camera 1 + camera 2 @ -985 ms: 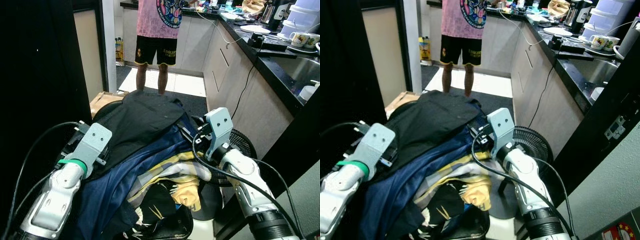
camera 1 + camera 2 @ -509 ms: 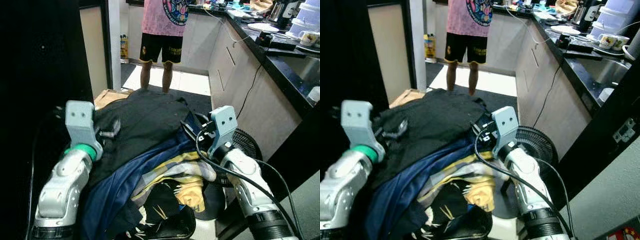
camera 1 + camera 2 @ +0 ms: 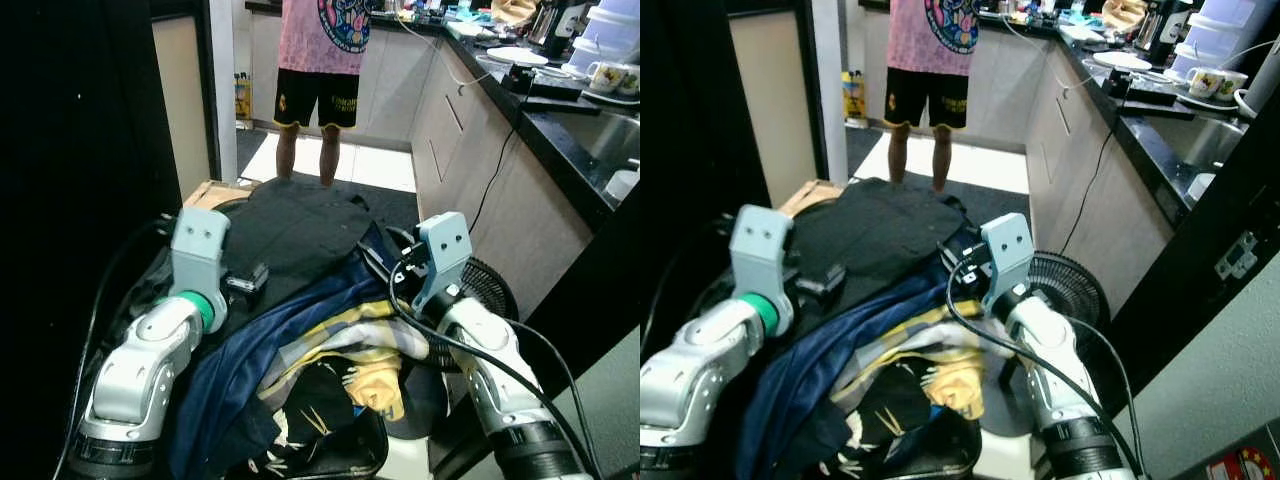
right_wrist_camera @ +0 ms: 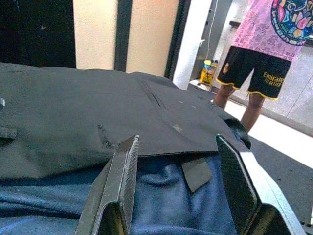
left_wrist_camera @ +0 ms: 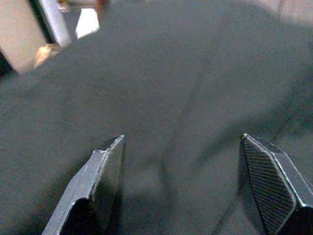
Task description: Clothes washing
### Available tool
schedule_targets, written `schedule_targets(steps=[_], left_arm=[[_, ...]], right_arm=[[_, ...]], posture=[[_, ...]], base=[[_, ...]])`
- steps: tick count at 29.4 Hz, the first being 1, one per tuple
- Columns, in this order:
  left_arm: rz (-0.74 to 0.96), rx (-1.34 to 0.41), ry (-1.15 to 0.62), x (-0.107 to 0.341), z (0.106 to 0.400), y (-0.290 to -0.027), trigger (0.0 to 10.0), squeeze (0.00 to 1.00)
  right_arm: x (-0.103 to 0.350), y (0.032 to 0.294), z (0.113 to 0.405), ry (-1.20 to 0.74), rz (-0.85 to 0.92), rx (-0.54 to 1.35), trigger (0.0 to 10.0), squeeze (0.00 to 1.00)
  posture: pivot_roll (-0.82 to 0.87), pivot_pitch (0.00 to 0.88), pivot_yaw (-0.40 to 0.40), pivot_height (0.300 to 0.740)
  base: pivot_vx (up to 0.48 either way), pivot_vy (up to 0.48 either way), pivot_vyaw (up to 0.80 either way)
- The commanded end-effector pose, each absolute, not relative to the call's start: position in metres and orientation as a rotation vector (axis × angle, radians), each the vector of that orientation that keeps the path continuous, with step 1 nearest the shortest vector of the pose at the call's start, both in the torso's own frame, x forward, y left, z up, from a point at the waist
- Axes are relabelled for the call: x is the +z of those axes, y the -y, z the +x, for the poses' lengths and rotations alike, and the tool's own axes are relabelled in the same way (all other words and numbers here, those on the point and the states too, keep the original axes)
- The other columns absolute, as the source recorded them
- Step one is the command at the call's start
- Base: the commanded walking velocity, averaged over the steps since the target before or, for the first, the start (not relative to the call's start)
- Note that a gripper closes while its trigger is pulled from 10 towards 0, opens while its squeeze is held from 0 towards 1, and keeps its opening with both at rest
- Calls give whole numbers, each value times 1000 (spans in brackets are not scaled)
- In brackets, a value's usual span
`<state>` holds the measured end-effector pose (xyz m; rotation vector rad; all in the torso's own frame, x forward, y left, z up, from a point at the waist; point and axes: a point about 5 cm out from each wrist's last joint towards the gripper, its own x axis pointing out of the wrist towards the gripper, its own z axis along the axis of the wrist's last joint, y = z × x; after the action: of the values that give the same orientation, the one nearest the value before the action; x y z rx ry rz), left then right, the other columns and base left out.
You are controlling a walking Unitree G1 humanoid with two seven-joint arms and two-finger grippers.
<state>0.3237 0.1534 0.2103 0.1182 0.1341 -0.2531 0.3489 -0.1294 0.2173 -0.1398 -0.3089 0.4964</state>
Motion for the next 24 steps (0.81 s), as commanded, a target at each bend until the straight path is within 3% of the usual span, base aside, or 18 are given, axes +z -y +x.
schedule_targets(steps=[1,11,12,13,14,20,21,23,24], left_arm=[[122,-281,-259,189,321,-153,10000,0],[52,-342,-421,168,310,-148,10000,0],[36,-350,-447,164,307,-147,10000,176],[36,-350,-447,164,307,-147,10000,176],[35,-359,-463,161,305,-147,10000,1000],[42,-355,-511,155,302,-149,10000,1000],[39,-359,-526,153,301,-149,10000,855],[39,-359,-526,153,301,-149,10000,855],[35,-361,-535,152,300,-149,10000,0]], right_arm=[[213,132,347,296,-145,497,10000,0],[213,132,346,293,-142,499,10000,0],[213,132,346,293,-142,500,10000,0],[213,132,346,293,-142,500,10000,0],[213,132,347,292,-143,500,10000,0],[213,132,347,290,-144,503,10000,0],[212,131,347,288,-144,504,10000,0],[212,131,347,288,-144,504,10000,0],[212,131,348,286,-144,505,10000,0]], posture=[[-7,51,-39,740],[-9,48,-37,740],[-10,48,-38,740],[-10,48,-38,740],[-10,49,-39,740],[-7,56,-40,740],[-6,58,-41,740],[-6,58,-41,740],[-6,62,-41,740]], base=[[0,0,0],[0,0,0],[0,0,0],[0,0,0],[0,0,0],[0,0,0],[0,0,0],[0,0,0],[0,0,0]])
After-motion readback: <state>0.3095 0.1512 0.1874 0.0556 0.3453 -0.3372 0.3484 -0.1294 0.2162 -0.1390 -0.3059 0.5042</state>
